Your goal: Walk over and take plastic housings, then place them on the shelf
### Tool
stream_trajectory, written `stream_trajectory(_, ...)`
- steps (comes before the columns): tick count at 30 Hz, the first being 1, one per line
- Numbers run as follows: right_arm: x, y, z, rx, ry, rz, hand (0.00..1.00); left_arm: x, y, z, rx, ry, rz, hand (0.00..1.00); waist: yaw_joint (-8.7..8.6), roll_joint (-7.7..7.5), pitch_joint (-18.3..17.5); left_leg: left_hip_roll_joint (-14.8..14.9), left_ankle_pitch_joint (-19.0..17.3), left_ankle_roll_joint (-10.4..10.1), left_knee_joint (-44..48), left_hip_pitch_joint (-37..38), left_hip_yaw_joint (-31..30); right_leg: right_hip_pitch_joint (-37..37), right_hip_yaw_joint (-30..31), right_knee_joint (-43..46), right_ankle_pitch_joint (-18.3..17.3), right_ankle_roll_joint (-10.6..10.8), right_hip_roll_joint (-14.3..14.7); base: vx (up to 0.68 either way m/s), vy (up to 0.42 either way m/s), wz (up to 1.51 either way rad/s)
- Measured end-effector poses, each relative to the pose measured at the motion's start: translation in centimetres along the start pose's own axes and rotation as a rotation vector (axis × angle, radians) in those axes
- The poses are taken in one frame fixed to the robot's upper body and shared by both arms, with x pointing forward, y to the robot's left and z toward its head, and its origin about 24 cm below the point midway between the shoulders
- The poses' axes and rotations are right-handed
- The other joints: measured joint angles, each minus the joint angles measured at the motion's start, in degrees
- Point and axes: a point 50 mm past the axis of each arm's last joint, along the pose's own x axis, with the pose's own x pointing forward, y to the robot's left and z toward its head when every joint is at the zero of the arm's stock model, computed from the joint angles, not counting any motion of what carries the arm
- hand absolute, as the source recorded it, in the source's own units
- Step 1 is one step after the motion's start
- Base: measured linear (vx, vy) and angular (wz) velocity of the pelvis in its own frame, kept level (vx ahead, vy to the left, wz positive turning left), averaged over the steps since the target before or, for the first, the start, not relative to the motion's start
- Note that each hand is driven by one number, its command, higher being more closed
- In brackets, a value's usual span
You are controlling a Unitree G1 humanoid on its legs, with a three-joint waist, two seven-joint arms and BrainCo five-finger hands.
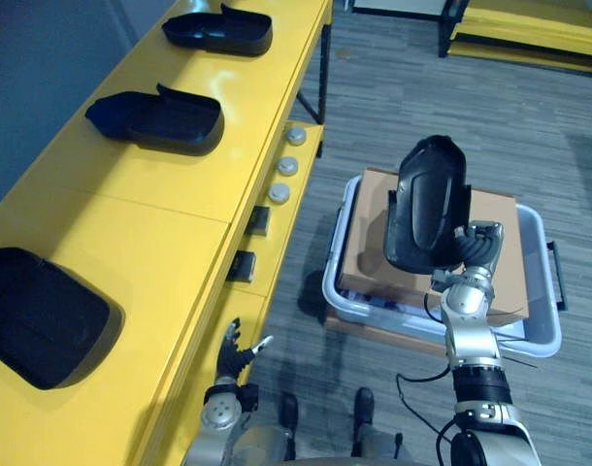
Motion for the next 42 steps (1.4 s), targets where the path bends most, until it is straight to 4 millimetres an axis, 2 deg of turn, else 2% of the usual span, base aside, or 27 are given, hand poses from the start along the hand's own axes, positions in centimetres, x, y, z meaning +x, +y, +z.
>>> stream_trajectory(3,-0.5,0.6,1.6,0.017,-0.068,0.019,1.0,0.5,-0.1,3.1,-0.037,-0.141,0.017,0.0,-1.06,0.07,-0.9,-0.1,0.0,0.0,0.0,0.5,-0.2,0.7,-0.3,-0.2,0.0,0.0,-0.1,0.01,0.005,0.05)
stream_trajectory(7,-1.8,1.6,4.7,0.081,-0.197,0.064,1.0,1.6,-1.3,8.4,-0.098,-0.358,0.009,0.0,-1.02,0.0,-1.4,-0.2,0.0,0.0,-0.1,1.5,-0.5,1.8,-1.1,-0.2,-0.1,0.0,-0.2,-0.01,0.004,0.04)
stream_trajectory(9,-2.5,2.3,6.0,0.112,-0.246,0.108,1.0,1.8,-1.8,9.8,-0.113,-0.412,-0.008,0.0,-1.03,-0.06,-1.8,-0.2,0.0,0.0,-0.1,1.5,-0.5,1.8,-1.1,-0.2,-0.1,0.0,-0.2,-0.02,0.003,0.02)
stream_trajectory(15,-5.4,5.6,8.6,0.19,-0.345,0.304,1.0,1.9,-4.4,12.0,-0.14,-0.489,-0.088,0.0,-1.08,-0.29,-3.6,-0.2,0.1,0.1,-0.9,2.3,0.2,1.8,-0.4,-0.2,-0.1,0.0,-0.2,-0.02,0.002,-0.06)
stream_trajectory(18,-6.8,6.6,10.0,0.241,-0.39,0.374,1.0,2.0,-5.2,12.9,-0.156,-0.507,-0.095,0.0,-1.28,-0.5,-4.2,-0.2,0.1,0.1,-1.1,2.4,0.5,1.8,0.0,-0.2,-0.1,0.0,-0.2,-0.02,0.005,-0.05)
stream_trajectory(26,-7.1,6.9,10.2,0.244,-0.401,0.395,1.0,2.9,-5.4,13.5,-0.17,-0.497,-0.08,0.0,-1.5,-1.14,-6.0,-0.3,0.1,0.1,-1.2,2.5,0.6,1.8,0.0,-0.2,-0.1,0.0,-0.3,0.0,0.0,0.0)
stream_trajectory(27,-7.2,7.0,10.2,0.241,-0.406,0.403,1.0,3.0,-5.4,13.5,-0.175,-0.493,-0.077,1.0,-1.69,-1.16,-6.1,-0.3,0.1,0.1,-1.2,2.5,0.6,1.8,0.1,-0.2,-0.1,0.0,-0.3,0.0,0.0,0.0)
stream_trajectory(29,-7.4,7.1,10.2,0.23,-0.421,0.424,1.0,3.2,-5.1,13.2,-0.171,-0.479,-0.069,1.0,-2.36,-1.16,-6.8,-0.3,0.1,0.1,-1.2,2.5,0.6,1.8,0.1,-0.2,-0.1,0.0,-0.3,0.0,0.0,0.0)
stream_trajectory(36,-7.6,7.0,10.0,0.18,-0.46,0.461,1.0,4.3,-4.6,12.4,-0.208,-0.403,-0.043,1.0,-2.61,-1.26,-7.7,-0.3,0.1,0.1,-1.2,2.7,0.8,1.8,0.2,-0.2,-0.1,0.0,-0.2,-0.02,-0.003,-0.02)
stream_trajectory(42,-8.2,7.1,10.6,0.184,-0.508,0.49,1.0,4.5,-4.5,12.3,-0.266,-0.373,-0.046,1.0,-2.68,-1.35,-8.0,-0.3,0.1,0.1,-1.2,2.6,0.8,1.8,0.3,-0.2,-0.1,0.0,-0.2,0.0,0.0,0.0)
